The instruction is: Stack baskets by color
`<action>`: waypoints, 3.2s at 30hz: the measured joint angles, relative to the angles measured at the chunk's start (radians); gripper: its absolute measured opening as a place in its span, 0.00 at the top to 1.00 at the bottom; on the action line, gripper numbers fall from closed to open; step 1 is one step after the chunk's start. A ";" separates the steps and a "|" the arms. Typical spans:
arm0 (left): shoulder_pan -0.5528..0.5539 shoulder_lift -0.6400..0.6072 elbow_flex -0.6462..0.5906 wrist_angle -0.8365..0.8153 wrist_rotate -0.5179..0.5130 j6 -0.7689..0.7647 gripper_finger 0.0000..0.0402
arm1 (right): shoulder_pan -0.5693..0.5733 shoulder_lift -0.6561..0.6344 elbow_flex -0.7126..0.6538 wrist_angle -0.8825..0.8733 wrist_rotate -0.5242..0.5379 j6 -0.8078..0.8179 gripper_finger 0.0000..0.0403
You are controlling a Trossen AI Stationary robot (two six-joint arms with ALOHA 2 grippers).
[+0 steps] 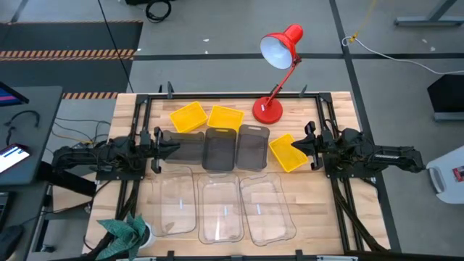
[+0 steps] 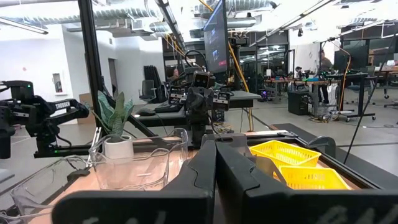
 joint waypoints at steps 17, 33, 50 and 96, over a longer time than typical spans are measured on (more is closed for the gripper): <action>0.000 0.000 0.000 0.000 0.000 0.000 0.92 | -0.001 0.000 0.000 0.281 0.350 0.059 0.96; 0.000 0.000 0.000 0.000 0.000 0.000 0.92 | -0.001 0.091 0.085 0.119 0.500 0.022 0.96; 0.000 0.000 0.000 0.000 0.000 0.000 0.92 | -0.035 0.492 0.420 -0.569 0.306 0.207 0.96; 0.000 0.000 0.000 0.000 0.000 0.000 0.93 | 0.225 1.597 1.194 -0.926 0.105 0.197 0.66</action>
